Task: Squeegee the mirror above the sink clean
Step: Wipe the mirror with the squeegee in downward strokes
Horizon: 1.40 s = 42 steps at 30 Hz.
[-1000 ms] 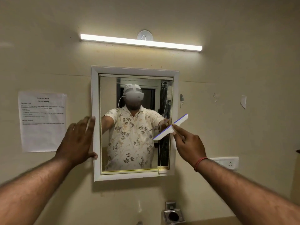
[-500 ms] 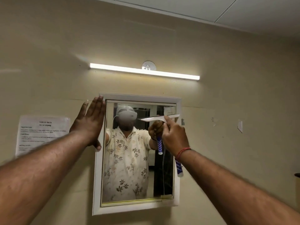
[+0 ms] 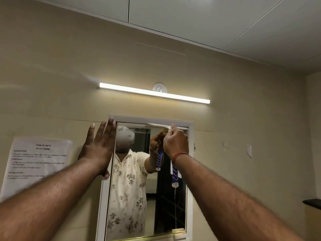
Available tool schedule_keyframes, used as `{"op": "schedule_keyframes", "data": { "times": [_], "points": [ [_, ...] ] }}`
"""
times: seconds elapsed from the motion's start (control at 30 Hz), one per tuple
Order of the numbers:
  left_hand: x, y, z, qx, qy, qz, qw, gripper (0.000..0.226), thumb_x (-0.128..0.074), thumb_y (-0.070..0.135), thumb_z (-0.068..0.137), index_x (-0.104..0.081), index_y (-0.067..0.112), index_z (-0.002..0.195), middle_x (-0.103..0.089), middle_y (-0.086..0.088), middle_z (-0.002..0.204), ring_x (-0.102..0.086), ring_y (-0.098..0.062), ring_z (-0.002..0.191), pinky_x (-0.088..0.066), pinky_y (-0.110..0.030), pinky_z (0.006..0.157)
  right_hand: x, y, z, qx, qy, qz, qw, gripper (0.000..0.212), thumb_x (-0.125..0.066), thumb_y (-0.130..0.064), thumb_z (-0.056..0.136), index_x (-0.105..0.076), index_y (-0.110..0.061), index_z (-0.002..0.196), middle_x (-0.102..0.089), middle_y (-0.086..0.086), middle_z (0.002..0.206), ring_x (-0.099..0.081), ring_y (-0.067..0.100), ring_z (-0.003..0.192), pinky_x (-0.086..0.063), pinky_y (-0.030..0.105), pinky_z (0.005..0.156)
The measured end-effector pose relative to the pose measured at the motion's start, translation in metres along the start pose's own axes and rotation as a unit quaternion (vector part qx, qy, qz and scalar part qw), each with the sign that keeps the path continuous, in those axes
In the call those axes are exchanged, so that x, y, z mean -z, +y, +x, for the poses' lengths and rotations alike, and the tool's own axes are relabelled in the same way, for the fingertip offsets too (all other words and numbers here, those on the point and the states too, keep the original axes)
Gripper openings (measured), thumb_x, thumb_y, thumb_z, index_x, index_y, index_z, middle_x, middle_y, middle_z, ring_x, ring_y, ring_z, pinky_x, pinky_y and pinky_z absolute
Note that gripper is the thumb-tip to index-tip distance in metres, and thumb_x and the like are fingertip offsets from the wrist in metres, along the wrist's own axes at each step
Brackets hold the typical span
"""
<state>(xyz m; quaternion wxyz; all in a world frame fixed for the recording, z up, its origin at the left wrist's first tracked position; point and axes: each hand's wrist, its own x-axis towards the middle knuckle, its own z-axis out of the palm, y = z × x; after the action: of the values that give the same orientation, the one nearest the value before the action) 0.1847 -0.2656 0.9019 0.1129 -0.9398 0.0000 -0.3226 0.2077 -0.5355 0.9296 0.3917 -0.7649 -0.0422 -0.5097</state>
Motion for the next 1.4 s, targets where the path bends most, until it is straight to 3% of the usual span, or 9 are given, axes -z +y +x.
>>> {"op": "schedule_keyframes", "data": {
  "times": [0.23,0.43,0.5,0.6,0.7,1.03,1.2,1.3,1.4],
  "points": [
    [-0.003,-0.004,0.001,-0.019,-0.006,-0.021,1.0,0.19,-0.101,0.063,0.062,0.056,0.0,0.147,0.066,-0.023,0.154,0.046,-0.044,0.156,0.015,-0.066,0.134,-0.012,0.016,-0.012,-0.003,0.004,-0.017,1.0,0.041,-0.049,-0.031,0.115,-0.057,-0.024,0.155,-0.072,0.001,0.137,-0.068,0.017,0.119,-0.055,0.027,0.094],
    [-0.01,-0.006,0.005,-0.025,0.002,-0.038,0.999,0.193,-0.104,0.06,0.06,0.057,0.0,0.146,0.066,-0.022,0.154,0.04,-0.044,0.159,0.014,-0.066,0.135,-0.01,0.009,-0.004,-0.007,0.012,-0.019,1.0,0.029,-0.049,-0.026,0.116,-0.07,-0.013,0.131,-0.074,0.007,0.113,-0.062,0.012,0.097,-0.048,0.023,0.085],
    [-0.012,-0.005,0.006,-0.023,0.007,-0.05,0.998,0.193,-0.105,0.058,0.058,0.057,0.0,0.146,0.066,-0.022,0.154,0.036,-0.044,0.161,0.013,-0.065,0.135,-0.01,0.006,-0.001,-0.012,0.01,-0.024,1.0,0.032,-0.049,-0.027,0.116,-0.069,-0.012,0.136,-0.075,0.008,0.12,-0.062,0.013,0.098,-0.05,0.024,0.088],
    [-0.013,-0.007,0.006,-0.026,0.008,-0.064,0.998,0.195,-0.107,0.054,0.057,0.059,0.001,0.144,0.067,-0.021,0.154,0.033,-0.043,0.163,0.015,-0.064,0.135,-0.014,0.007,0.006,-0.032,-0.001,-0.01,0.999,0.035,-0.049,-0.034,0.115,-0.06,-0.022,0.145,-0.072,0.007,0.127,-0.069,0.024,0.117,-0.06,0.04,0.1],
    [-0.012,-0.009,0.004,-0.031,0.013,-0.086,0.996,0.197,-0.109,0.05,0.054,0.059,0.004,0.145,0.066,-0.017,0.156,0.027,-0.041,0.166,0.013,-0.062,0.136,-0.017,0.004,0.008,-0.061,-0.011,-0.022,0.998,0.032,-0.049,-0.037,0.114,-0.052,-0.027,0.144,-0.066,0.003,0.115,-0.069,0.028,0.112,-0.062,0.048,0.096],
    [-0.011,-0.011,-0.012,-0.048,0.028,-0.104,0.993,0.197,-0.108,0.055,0.052,0.053,0.004,0.152,0.067,-0.015,0.155,0.006,-0.041,0.172,-0.007,-0.057,0.138,-0.024,0.028,-0.01,-0.081,-0.006,0.009,0.997,0.026,-0.05,-0.033,0.114,-0.048,-0.033,0.14,-0.068,0.0,0.107,-0.072,0.021,0.097,-0.06,0.033,0.074],
    [-0.017,-0.016,-0.018,-0.079,0.038,-0.108,0.99,0.191,-0.104,0.064,0.056,0.047,0.006,0.158,0.065,-0.013,0.158,0.001,-0.037,0.172,-0.019,-0.053,0.139,-0.021,0.043,-0.039,-0.088,-0.028,0.007,0.996,0.027,-0.049,-0.037,0.114,-0.051,-0.032,0.14,-0.065,-0.009,0.098,-0.07,0.012,0.09,-0.063,0.035,0.077],
    [-0.031,-0.019,-0.019,-0.094,0.052,-0.108,0.988,0.188,-0.099,0.071,0.058,0.045,0.008,0.16,0.061,-0.013,0.162,0.004,-0.037,0.172,-0.021,-0.052,0.138,-0.022,0.055,-0.057,-0.107,-0.037,0.02,0.993,0.027,-0.048,-0.04,0.114,-0.051,-0.036,0.141,-0.064,-0.012,0.097,-0.069,0.01,0.089,-0.067,0.04,0.081],
    [-0.042,-0.022,-0.022,-0.106,0.068,-0.117,0.985,0.181,-0.096,0.074,0.063,0.042,0.011,0.162,0.056,-0.01,0.167,0.018,-0.035,0.17,-0.012,-0.053,0.139,-0.023,0.066,-0.072,-0.113,-0.047,0.038,0.992,0.022,-0.05,-0.036,0.114,-0.05,-0.04,0.135,-0.063,-0.014,0.095,-0.064,0.003,0.085,-0.056,0.027,0.07]
  ]
}}
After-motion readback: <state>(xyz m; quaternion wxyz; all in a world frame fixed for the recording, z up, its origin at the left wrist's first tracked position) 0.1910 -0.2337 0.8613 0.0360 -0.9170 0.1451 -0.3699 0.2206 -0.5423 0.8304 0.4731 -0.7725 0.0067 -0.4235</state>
